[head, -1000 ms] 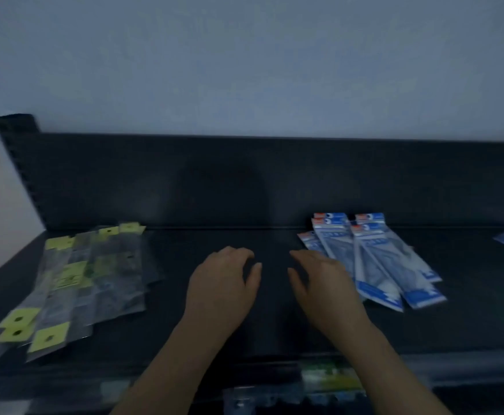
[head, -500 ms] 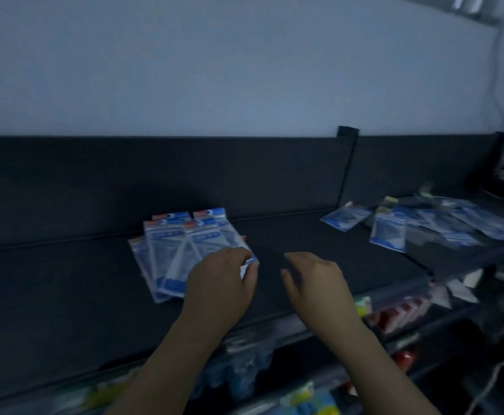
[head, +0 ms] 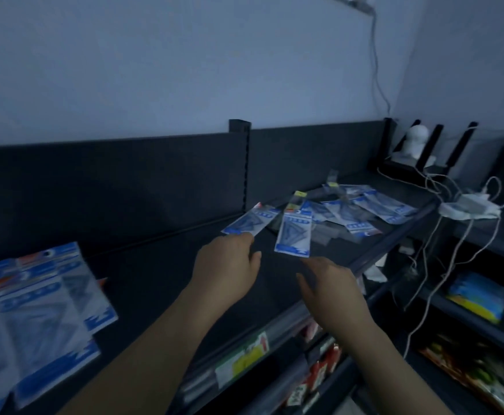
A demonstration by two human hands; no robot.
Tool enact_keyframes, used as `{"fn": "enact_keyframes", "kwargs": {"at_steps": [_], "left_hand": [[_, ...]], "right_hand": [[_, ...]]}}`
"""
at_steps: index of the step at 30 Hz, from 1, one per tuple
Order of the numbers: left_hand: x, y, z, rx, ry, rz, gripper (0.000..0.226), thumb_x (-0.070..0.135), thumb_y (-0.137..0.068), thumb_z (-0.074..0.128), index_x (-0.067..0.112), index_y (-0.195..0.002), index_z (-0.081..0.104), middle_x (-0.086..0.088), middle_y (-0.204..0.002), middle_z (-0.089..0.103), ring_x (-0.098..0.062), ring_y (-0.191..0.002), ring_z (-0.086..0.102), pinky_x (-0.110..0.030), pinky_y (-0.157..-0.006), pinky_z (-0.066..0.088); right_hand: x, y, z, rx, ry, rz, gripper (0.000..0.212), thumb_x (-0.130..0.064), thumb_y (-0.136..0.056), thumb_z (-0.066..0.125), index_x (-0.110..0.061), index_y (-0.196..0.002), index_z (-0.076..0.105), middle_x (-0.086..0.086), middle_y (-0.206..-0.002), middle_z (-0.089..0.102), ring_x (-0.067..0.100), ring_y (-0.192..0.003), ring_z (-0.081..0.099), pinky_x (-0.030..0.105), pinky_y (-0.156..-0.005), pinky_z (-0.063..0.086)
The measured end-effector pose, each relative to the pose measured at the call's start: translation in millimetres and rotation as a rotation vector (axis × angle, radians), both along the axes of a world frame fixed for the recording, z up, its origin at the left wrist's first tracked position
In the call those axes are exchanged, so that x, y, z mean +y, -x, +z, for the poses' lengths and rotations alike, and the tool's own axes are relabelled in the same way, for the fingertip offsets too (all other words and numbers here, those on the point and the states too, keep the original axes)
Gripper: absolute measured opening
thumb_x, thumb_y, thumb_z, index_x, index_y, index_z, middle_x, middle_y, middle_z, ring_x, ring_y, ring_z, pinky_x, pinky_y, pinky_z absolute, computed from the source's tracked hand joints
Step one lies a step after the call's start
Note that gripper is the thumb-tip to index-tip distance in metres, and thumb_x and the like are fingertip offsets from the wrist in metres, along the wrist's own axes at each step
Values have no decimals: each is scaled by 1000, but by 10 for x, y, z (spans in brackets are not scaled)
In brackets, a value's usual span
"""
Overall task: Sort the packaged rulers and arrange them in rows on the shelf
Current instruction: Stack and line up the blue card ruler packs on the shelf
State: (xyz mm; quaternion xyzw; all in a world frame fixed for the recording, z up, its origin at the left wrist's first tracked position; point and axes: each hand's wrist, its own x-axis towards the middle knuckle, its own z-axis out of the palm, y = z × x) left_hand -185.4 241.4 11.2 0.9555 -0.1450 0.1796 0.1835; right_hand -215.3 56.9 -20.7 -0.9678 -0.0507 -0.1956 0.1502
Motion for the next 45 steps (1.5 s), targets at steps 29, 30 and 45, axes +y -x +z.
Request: {"fn": "enact_keyframes", "kwargs": {"at_steps": [29, 30, 45], "left_hand": [[-559, -1937, -185, 664, 651, -67, 7, 21, -92, 62, 16, -90, 68, -2, -87, 68, -16, -80, 63, -23, -66, 49], [-659, -1923, -190, 644, 665, -73, 10, 17, -92, 62, 13, -99, 68, -6, -96, 69, -20, -87, 64, -27, -73, 50], [-1633, -2162, -243, 438, 630, 225, 48, 25, -75, 80, 10, -102, 42, -5, -99, 54, -19, -85, 54, -27, -66, 43]], "right_hand": [[-1153, -1922, -220, 225, -218, 135, 26, -16, -94, 52, -14, -116, 66, 0, -120, 63, 19, -111, 58, 22, -88, 42], [-1234, -1952, -185, 201, -259, 101, 28, -11, -93, 53, -12, -118, 66, 3, -121, 63, 19, -111, 58, 19, -85, 39], [-2374, -2412, -148, 288, -138, -20, 18, -20, -91, 53, -14, -97, 69, 4, -100, 66, 24, -88, 65, 34, -80, 52]]}}
